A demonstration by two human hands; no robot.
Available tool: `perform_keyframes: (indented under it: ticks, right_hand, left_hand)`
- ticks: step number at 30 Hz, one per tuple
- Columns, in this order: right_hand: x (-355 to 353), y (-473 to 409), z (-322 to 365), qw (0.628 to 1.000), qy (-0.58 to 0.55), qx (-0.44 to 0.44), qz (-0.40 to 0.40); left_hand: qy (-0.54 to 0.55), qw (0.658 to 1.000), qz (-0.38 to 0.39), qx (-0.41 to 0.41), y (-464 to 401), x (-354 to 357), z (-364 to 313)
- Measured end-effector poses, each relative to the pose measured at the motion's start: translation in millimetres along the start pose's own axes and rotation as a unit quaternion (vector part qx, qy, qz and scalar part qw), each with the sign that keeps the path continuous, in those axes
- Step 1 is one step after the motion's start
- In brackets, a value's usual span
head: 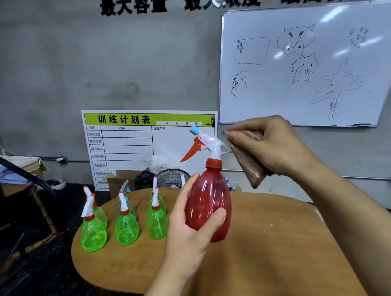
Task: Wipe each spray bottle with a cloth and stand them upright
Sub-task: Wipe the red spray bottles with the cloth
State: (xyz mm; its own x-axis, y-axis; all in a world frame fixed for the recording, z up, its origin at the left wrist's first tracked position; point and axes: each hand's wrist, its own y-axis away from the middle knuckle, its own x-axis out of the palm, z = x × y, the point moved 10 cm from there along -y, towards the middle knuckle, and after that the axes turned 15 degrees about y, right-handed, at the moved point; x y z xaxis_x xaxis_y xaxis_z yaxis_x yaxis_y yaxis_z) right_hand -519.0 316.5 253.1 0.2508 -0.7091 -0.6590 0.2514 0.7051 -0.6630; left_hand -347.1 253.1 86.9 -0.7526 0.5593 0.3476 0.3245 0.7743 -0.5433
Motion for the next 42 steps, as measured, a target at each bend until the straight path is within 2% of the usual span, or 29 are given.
perform_keyframes:
  ticks: [2,5,8,10,13,16,18,21,24,30,35,38,42]
  right_hand:
    - [-9,-1,16,0.996,-0.028,-0.039,-0.068]
    - [2,-2,39,0.991,0.007,-0.108,-0.078]
    - [1,-7,34,0.988,0.058,-0.082,-0.115]
    - [-4,-5,32,0.986,0.045,-0.082,-0.141]
    - [4,0,37,0.987,0.022,-0.111,-0.116]
    - [0,2,23,0.986,0.046,-0.065,-0.147]
    - [-6,8,13,0.985,-0.017,-0.038,-0.166]
    - [0,23,6,0.981,-0.14,-0.016,-0.133]
    - [21,41,-1,0.974,-0.201,0.015,-0.103]
    - [57,66,0,0.931,-0.353,0.075,-0.06]
    - [70,79,11,0.91,-0.4,0.078,-0.078]
    - [72,79,17,0.9,-0.42,0.073,-0.091]
    - [64,73,8,0.894,-0.417,0.096,-0.132]
  left_hand:
    - [-0.008,1.0,0.007,-0.004,2,4,3]
    - [-0.021,1.0,0.02,-0.004,3,11,4]
    - [-0.018,1.0,0.021,-0.006,2,10,2]
    - [-0.015,1.0,0.023,-0.006,1,8,-1]
    - [-0.014,1.0,0.017,-0.001,-1,6,-7]
    - [-0.003,1.0,0.007,0.0,-2,3,-10]
    - [0.014,1.0,0.003,0.003,-3,0,-13]
    - [0.043,0.999,-0.003,0.001,-4,-4,-18]
    - [0.08,0.997,-0.015,-0.005,-6,-7,-22]
    - [0.146,0.988,-0.02,-0.033,-10,-7,-21]
    - [0.148,0.988,0.001,-0.046,-11,2,-20]
    - [0.136,0.99,-0.024,-0.023,-16,-3,-27]
    - [0.162,0.986,-0.035,-0.034,-22,-2,-29]
